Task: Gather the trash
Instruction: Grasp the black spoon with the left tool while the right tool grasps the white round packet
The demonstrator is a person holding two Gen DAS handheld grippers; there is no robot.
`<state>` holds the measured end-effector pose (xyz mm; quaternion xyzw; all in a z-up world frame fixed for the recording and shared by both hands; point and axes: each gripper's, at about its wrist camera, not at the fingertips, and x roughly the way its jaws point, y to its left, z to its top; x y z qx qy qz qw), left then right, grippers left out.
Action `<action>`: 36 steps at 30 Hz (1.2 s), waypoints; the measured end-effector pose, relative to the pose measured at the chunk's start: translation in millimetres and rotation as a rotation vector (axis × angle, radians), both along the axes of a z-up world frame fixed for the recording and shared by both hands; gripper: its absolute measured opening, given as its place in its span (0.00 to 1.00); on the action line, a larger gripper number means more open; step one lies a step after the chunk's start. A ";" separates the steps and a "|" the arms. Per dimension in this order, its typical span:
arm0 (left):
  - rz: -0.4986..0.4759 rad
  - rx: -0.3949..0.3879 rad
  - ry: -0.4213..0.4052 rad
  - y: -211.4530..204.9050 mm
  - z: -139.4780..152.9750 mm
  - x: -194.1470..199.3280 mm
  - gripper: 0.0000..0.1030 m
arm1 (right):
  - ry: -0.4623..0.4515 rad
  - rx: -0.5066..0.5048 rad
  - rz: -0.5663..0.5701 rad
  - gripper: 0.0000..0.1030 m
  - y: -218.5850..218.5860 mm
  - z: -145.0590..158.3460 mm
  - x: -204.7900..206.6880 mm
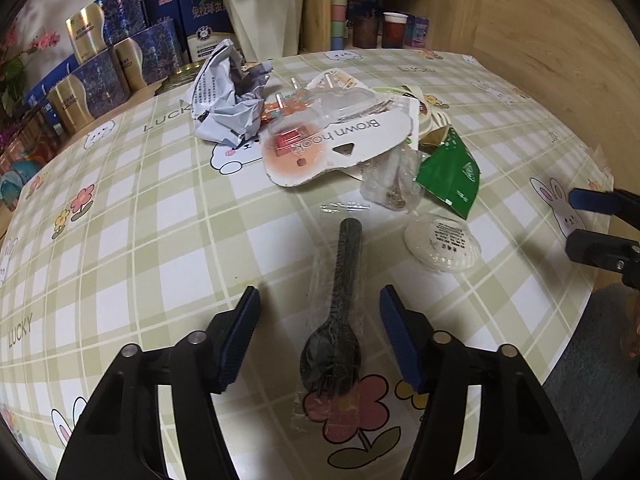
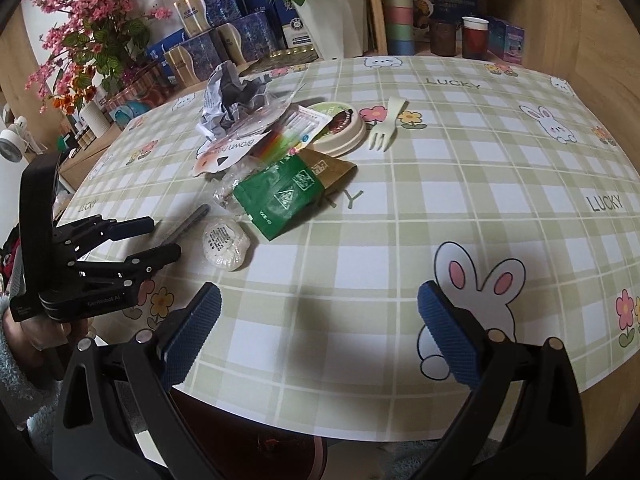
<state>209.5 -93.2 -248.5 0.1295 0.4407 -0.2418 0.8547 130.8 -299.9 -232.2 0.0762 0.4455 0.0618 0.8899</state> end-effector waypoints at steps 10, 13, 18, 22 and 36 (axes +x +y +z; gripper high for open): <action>-0.028 -0.017 0.007 7.6 5.4 -9.9 0.10 | 0.020 -0.114 0.209 0.77 37.4 -7.7 22.4; 0.025 -0.090 0.022 24.4 9.6 -11.4 0.10 | 0.027 -0.107 0.255 0.69 48.0 -9.1 31.6; 0.095 -0.194 0.037 51.7 24.0 -16.0 0.10 | 0.052 -0.115 0.321 0.52 67.0 -17.4 46.7; 0.110 -0.223 0.021 63.5 36.7 -24.4 0.10 | 0.073 -0.123 0.351 0.43 77.9 -22.5 57.3; 0.122 -0.265 0.004 76.7 52.3 -46.1 0.10 | 0.071 -0.166 0.327 0.44 92.0 -23.6 71.7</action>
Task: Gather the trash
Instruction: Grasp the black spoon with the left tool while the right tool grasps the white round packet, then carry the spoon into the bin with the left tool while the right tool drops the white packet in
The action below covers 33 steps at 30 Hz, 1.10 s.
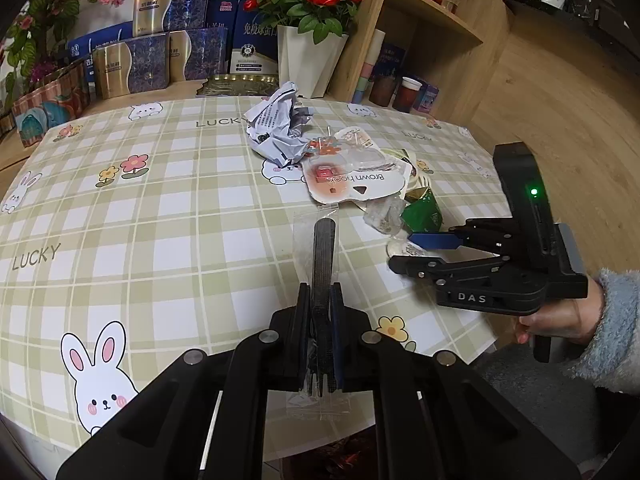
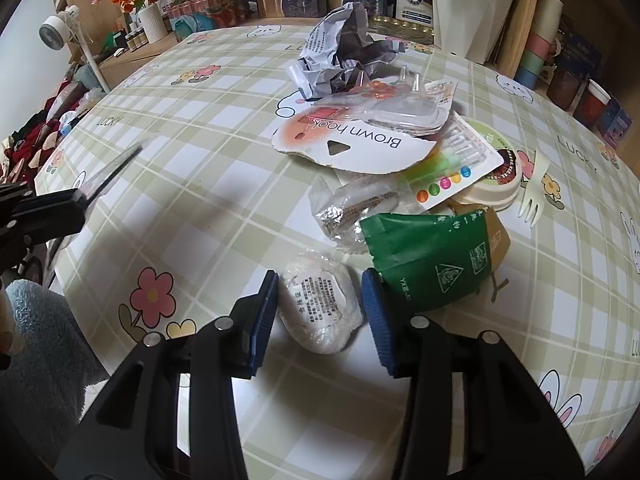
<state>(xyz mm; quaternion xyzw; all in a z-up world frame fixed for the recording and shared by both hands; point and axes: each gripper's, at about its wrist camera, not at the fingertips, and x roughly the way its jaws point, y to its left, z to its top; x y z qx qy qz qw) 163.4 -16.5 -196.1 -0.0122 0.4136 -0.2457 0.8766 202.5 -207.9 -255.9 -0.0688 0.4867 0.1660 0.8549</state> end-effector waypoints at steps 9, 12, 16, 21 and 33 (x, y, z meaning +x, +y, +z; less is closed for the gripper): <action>-0.002 -0.010 -0.014 1.8 7.7 -10.7 0.10 | -0.004 -0.007 -0.018 0.40 0.9 0.2 -12.2; -0.003 -0.013 -0.014 3.5 10.5 -16.7 0.10 | -0.001 -0.006 -0.021 0.39 0.9 1.1 -20.8; -0.006 -0.015 -0.018 8.1 14.6 -27.1 0.10 | -0.013 0.020 -0.020 0.39 -0.6 6.0 -36.1; -0.005 -0.017 -0.023 14.0 18.6 -37.7 0.10 | -0.040 0.059 -0.022 0.39 -0.8 17.8 -59.8; -0.056 -0.004 0.020 15.4 11.5 -92.4 0.10 | -0.121 0.158 -0.023 0.39 0.4 37.6 -124.8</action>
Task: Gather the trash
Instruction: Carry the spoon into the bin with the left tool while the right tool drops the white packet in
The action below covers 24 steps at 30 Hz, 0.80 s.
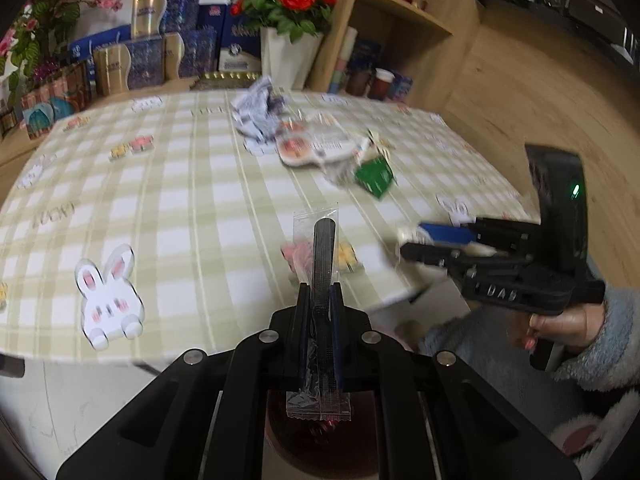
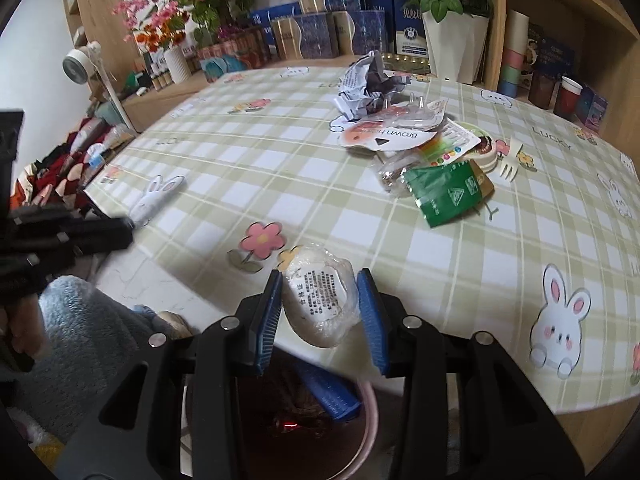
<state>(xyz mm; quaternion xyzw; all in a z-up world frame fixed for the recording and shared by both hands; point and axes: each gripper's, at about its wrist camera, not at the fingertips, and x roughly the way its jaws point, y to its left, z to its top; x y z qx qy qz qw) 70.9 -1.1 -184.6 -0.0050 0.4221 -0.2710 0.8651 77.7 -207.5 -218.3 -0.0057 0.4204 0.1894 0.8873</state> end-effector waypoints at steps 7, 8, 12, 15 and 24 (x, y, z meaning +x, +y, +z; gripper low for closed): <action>-0.062 0.018 0.112 -15.3 -39.3 -29.1 0.10 | 0.019 0.014 -0.004 0.39 -9.9 -10.7 -29.0; -0.075 0.022 0.131 -18.7 -46.0 -32.6 0.10 | 0.024 0.017 -0.007 0.39 -11.7 -12.3 -31.3; -0.101 0.041 0.180 -28.5 -68.1 -37.1 0.10 | 0.035 0.027 -0.019 0.39 -17.7 -17.0 -34.9; -0.102 0.046 0.222 -34.0 -82.7 -35.9 0.10 | 0.041 0.033 -0.023 0.39 -19.4 -19.8 -34.8; 0.026 -0.023 0.414 -18.2 -121.8 -21.3 0.10 | 0.078 0.029 0.005 0.39 -10.1 -32.6 -36.3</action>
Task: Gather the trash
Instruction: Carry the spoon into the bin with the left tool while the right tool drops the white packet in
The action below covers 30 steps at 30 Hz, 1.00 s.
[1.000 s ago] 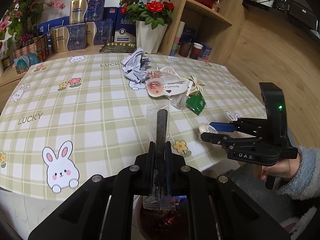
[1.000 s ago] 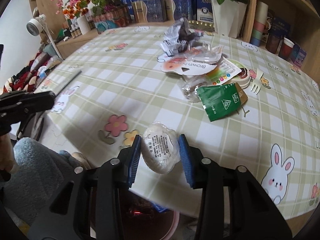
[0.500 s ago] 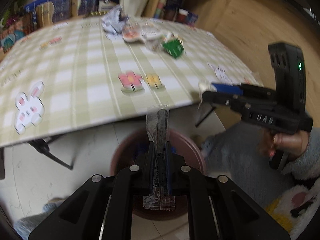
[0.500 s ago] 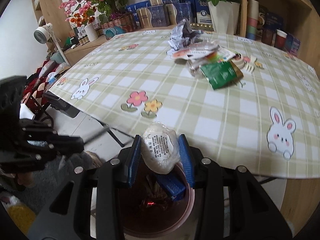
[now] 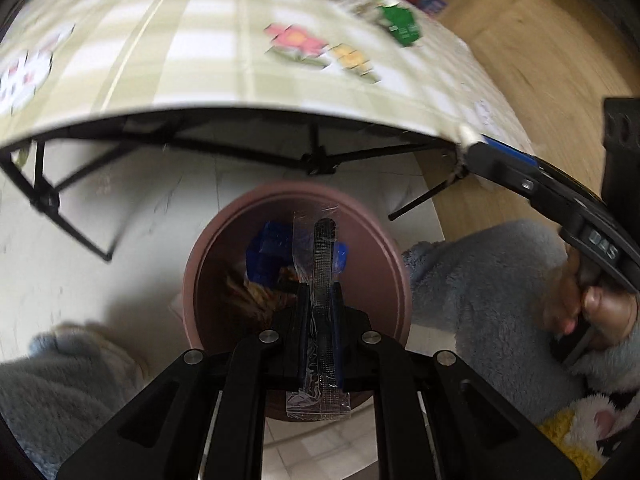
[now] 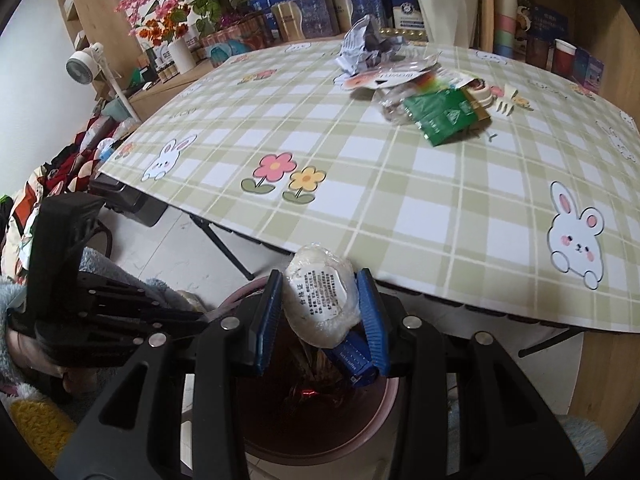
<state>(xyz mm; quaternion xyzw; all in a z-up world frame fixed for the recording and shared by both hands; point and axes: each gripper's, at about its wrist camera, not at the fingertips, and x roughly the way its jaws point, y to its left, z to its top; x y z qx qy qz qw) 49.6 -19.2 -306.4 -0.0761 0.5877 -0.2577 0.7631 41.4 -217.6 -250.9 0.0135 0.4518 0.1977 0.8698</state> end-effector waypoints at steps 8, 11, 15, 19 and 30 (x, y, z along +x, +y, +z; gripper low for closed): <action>-0.013 0.020 0.019 -3.7 -6.4 2.8 0.10 | 0.010 -0.004 0.004 0.39 3.1 -2.9 1.8; -0.005 0.013 0.026 -2.6 -7.7 4.5 0.10 | 0.014 -0.007 0.005 0.39 3.8 -4.2 2.0; -0.001 0.016 0.032 -1.1 -8.3 3.9 0.10 | 0.015 -0.007 0.005 0.39 3.9 -4.4 2.1; 0.011 0.019 0.018 0.2 -5.8 3.9 0.23 | 0.019 -0.010 0.010 0.39 4.9 -6.1 1.7; 0.129 0.033 -0.224 17.5 40.4 -2.8 0.75 | 0.037 -0.023 0.024 0.39 9.4 -10.9 1.2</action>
